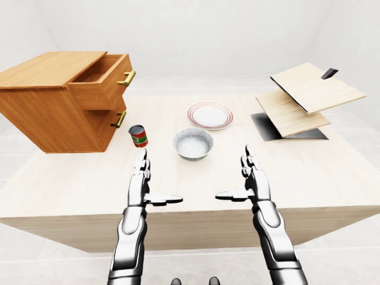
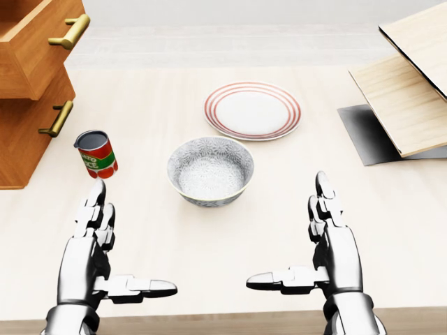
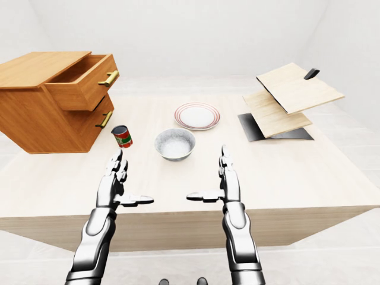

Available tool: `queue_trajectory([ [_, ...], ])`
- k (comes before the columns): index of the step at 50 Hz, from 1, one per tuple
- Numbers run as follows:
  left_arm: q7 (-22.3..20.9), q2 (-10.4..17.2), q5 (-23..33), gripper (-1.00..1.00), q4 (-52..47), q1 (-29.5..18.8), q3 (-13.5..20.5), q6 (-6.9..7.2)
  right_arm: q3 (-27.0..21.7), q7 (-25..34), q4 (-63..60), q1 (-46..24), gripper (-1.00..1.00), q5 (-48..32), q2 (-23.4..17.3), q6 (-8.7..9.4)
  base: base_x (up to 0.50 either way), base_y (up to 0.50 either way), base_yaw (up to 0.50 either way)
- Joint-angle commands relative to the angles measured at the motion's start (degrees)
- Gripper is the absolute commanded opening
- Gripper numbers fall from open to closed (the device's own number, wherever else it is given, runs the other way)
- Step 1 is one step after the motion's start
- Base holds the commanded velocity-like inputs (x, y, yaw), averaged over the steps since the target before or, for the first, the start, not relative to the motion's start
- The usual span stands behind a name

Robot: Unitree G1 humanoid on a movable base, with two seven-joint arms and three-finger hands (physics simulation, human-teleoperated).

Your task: Close the top drawer of the cabinet.

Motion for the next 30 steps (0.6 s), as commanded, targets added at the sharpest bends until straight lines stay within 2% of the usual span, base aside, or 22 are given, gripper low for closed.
queue_trajectory([
  [1, -2.35, -1.31, -0.01, 1.00, -0.14, -0.83, 2.37, 1.36, -0.99, 1.45, -0.35, 0.69, 1.00, 0.58, -0.83, 0.10, 0.00, 0.00, 0.00],
  [2, -1.65, -0.84, -0.15, 1.00, -0.05, -0.80, 1.71, 1.36, -1.05, 1.51, -0.81, 0.81, 1.00, 0.62, -0.80, 0.03, 0.00, 0.00, 0.00],
  [3, -1.72, -0.58, -1.54, 1.00, -0.32, -0.79, 1.41, 1.64, -1.45, 1.87, -2.21, 0.66, 1.00, 2.15, -0.42, 1.78, 0.00, 0.00, 0.00],
  [10, 0.10, 0.97, -4.03, 1.00, -1.09, -0.47, 0.40, 1.49, -1.45, 2.39, -4.39, 1.84, 1.00, 3.03, -0.28, 2.36, 0.00, 0.00, 0.00],
  [11, 0.91, 0.93, -4.67, 1.00, -5.24, 0.56, 0.43, 3.72, -1.96, 2.23, -5.89, 2.58, 1.00, 3.55, -0.34, 2.97, 0.00, 0.00, 0.00],
  [12, 1.24, 1.23, -4.89, 1.00, -7.79, 1.18, 0.30, 5.26, -2.13, 1.89, -8.50, 3.15, 1.00, 3.59, -0.51, 4.47, 0.00, 0.00, 0.00],
  [13, 1.54, 1.45, -5.08, 1.00, -8.96, 1.42, 0.31, 5.83, -2.10, 1.99, -10.09, 3.58, 1.00, 3.52, -0.70, 5.22, 0.00, 0.00, 0.00],
  [16, 1.72, 2.00, -7.47, 1.00, -13.24, 1.75, 1.38, 5.83, -2.11, 1.63, -19.66, 5.02, 1.00, 3.12, -1.21, 5.22, 0.00, 0.00, 0.00],
  [21, 2.24, 2.87, -8.44, 1.00, -19.48, 2.30, 1.93, 5.83, -2.96, 1.61, -22.96, 6.13, 1.00, 3.19, -0.87, 5.22, 0.00, 0.00, 0.00],
  [25, 4.17, 3.33, -9.98, 1.00, -28.76, 0.14, 2.91, 5.83, -3.83, 2.21, -30.87, 4.17, 1.00, 3.60, -1.85, 5.22, 0.00, 0.00, 0.00],
  [30, 4.68, 3.65, -10.16, 1.00, -32.23, -1.19, 2.66, 5.83, -5.14, 2.01, -35.32, 3.21, 1.00, 3.59, -2.34, 5.22, 0.00, 0.00, 0.00],
])
